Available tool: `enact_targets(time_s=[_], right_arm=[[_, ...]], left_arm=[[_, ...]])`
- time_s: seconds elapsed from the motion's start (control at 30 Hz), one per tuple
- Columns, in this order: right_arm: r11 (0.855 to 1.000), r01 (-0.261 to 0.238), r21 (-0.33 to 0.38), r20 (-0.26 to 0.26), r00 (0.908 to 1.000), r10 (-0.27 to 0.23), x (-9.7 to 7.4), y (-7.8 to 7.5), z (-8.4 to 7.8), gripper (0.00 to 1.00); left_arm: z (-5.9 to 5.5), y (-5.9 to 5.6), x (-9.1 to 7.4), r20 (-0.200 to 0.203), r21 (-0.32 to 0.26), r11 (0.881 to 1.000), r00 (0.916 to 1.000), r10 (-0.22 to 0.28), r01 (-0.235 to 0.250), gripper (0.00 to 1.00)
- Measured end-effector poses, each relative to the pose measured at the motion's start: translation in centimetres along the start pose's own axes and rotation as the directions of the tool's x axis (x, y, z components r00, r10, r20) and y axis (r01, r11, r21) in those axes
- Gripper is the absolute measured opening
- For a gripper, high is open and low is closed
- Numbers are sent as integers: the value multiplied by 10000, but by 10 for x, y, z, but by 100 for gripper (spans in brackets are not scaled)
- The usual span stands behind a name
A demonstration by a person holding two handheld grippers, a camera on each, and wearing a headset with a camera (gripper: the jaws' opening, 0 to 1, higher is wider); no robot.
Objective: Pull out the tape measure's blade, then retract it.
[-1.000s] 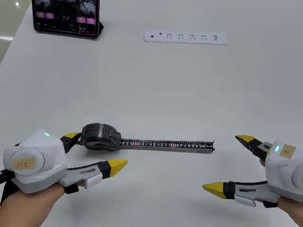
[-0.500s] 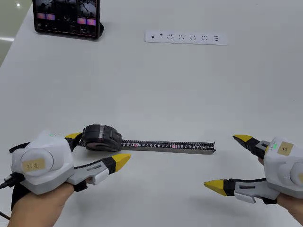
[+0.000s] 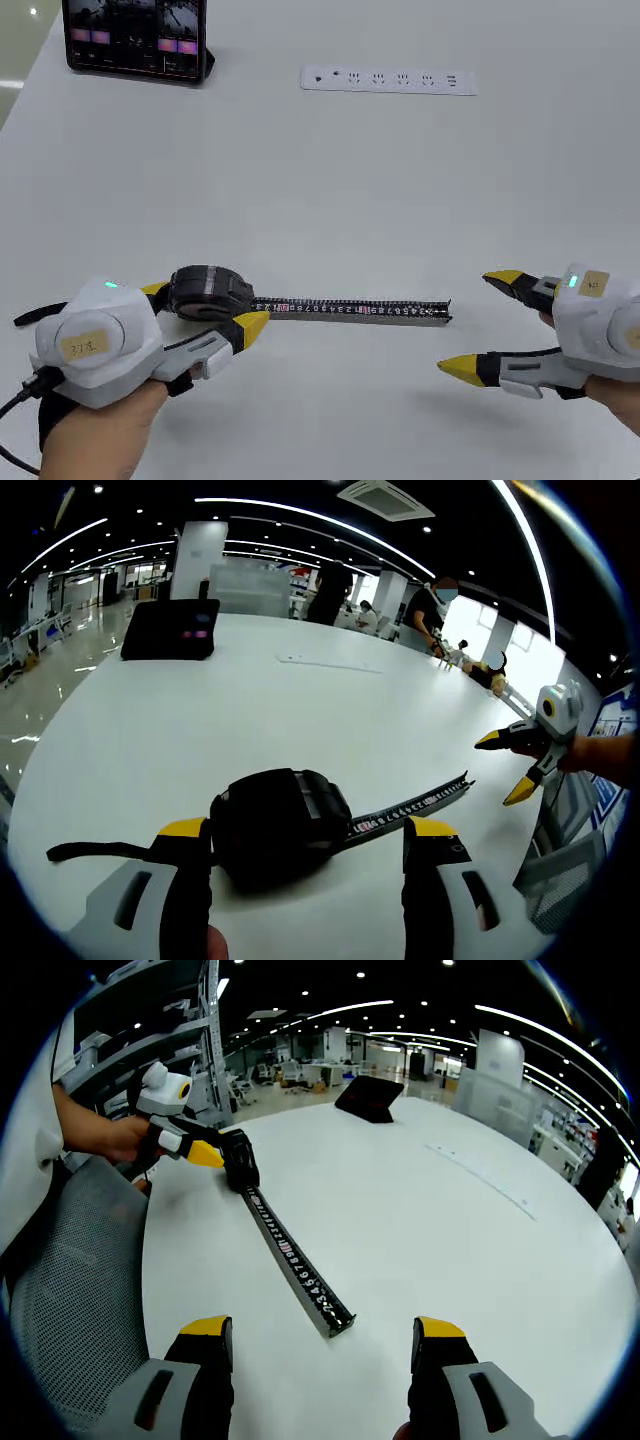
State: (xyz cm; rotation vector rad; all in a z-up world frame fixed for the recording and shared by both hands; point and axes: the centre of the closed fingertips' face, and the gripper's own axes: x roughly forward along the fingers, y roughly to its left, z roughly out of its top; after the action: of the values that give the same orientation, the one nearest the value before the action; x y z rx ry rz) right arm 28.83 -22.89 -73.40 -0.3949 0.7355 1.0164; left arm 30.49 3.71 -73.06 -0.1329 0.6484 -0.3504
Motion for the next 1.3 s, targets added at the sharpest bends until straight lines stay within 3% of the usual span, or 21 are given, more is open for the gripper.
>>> enact_targets(time_s=[0.47,0.9,1.3], right_arm=[[9926,-828,-893,-674,9948,770,10,-3,-1,57],[9833,-1262,-1313,-991,9886,1136,18,-13,-2,50],[9765,-1496,-1549,-1171,9843,1322,24,-13,0,48]], left_arm=[[-1,6,8,55,-255,9961,9964,849,-848,70],[-4,17,13,-77,-166,9849,9850,1722,-1723,61],[-4,19,14,-49,-480,9826,9838,1791,-1792,60]])
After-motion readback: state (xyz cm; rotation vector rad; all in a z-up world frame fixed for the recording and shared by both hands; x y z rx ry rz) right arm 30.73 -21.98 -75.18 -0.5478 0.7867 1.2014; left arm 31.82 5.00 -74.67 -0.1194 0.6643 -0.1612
